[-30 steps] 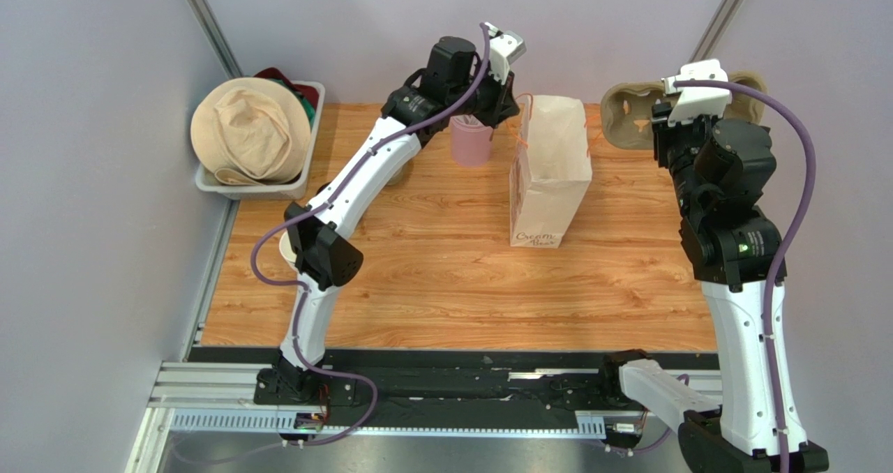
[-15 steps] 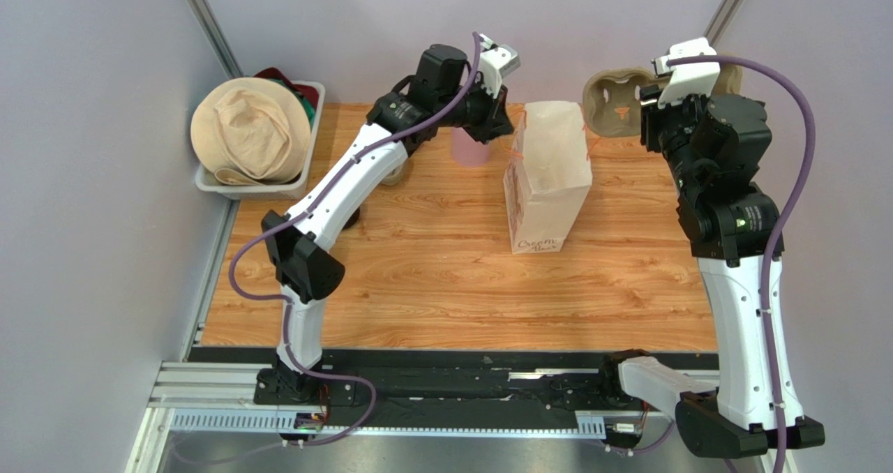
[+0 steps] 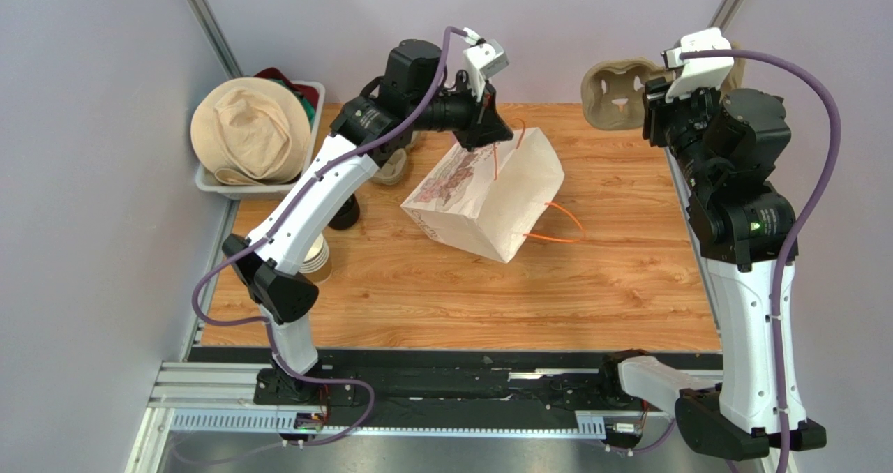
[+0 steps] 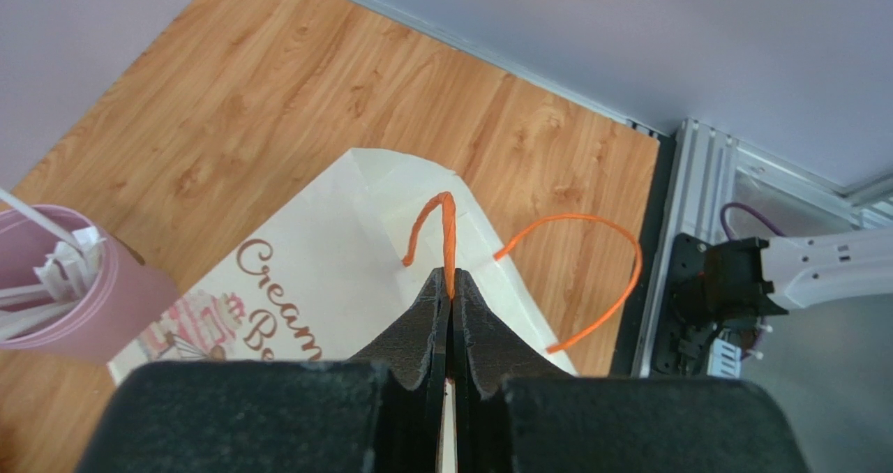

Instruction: Pack the takeout coffee

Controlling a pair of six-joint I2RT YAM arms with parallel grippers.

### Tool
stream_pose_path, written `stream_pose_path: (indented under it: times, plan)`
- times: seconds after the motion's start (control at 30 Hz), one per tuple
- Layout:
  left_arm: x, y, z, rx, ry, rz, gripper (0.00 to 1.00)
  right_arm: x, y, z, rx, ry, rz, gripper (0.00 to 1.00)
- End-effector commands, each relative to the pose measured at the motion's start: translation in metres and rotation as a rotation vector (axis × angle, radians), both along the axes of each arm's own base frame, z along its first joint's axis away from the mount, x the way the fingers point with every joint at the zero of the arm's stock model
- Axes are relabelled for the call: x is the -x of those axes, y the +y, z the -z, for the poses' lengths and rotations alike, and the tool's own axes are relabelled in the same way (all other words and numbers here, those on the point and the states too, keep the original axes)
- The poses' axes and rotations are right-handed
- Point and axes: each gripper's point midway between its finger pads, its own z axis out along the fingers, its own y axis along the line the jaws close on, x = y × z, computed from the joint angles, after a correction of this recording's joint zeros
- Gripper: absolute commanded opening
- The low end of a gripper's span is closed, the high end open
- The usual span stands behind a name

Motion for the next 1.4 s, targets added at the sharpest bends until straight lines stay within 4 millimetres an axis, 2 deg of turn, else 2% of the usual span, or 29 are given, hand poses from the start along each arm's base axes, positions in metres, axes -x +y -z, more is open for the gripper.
stream_pose_path:
  times: [0.0,0.13,0.17,0.23,0.3,0.33,0.4,0.5,0.63,0.77,0.9,1.0,1.13,1.2,1.23,1.37]
  plan:
    - [0.038,0.003,-0.013,0.037,0.030,0.118,0.04,0.009,0.010,-0.015,-0.026,-0.039,-0.049,0.34]
    - [0.065,0.007,-0.024,0.064,0.037,0.208,0.04,0.015,0.018,-0.013,-0.026,-0.033,-0.098,0.34]
    - [0.076,0.005,-0.024,0.073,0.055,0.254,0.03,0.019,0.028,-0.012,-0.025,-0.028,-0.154,0.34]
    - [0.090,0.007,-0.025,0.081,0.070,0.296,0.02,0.027,0.035,-0.009,-0.024,-0.017,-0.201,0.35]
    - [0.114,0.007,-0.030,0.105,0.094,0.391,0.00,0.038,0.045,-0.007,-0.014,-0.006,-0.274,0.35]
    - [0.121,0.008,-0.027,0.103,0.118,0.415,0.00,0.043,0.048,-0.009,-0.012,-0.008,-0.297,0.34]
    - [0.142,0.011,-0.035,0.136,0.144,0.500,0.00,0.055,0.055,-0.009,-0.001,-0.006,-0.349,0.35]
    - [0.148,0.014,-0.033,0.141,0.180,0.504,0.00,0.069,0.059,-0.015,0.005,-0.016,-0.389,0.35]
    - [0.126,0.013,-0.009,0.082,0.178,0.384,0.02,0.081,0.065,-0.015,0.009,-0.008,-0.436,0.35]
    - [0.095,0.016,0.010,0.036,0.172,0.253,0.06,0.091,0.076,0.004,0.002,0.047,-0.511,0.35]
    - [0.072,0.015,0.020,0.020,0.178,0.181,0.05,0.096,0.081,0.015,-0.016,0.090,-0.541,0.35]
    - [0.064,0.014,0.020,0.018,0.171,0.149,0.01,0.099,0.085,0.019,-0.030,0.112,-0.564,0.35]
    - [0.056,0.009,0.017,0.034,0.185,0.123,0.01,0.093,0.088,0.027,-0.048,0.134,-0.575,0.35]
    - [0.046,0.006,0.021,0.031,0.188,0.087,0.01,0.088,0.090,0.030,-0.058,0.138,-0.578,0.35]
    - [0.043,0.004,0.022,0.029,0.191,0.075,0.02,0.084,0.092,0.038,-0.065,0.160,-0.579,0.35]
    - [0.027,-0.002,0.038,0.006,0.211,0.036,0.10,0.073,0.097,0.048,-0.079,0.182,-0.589,0.35]
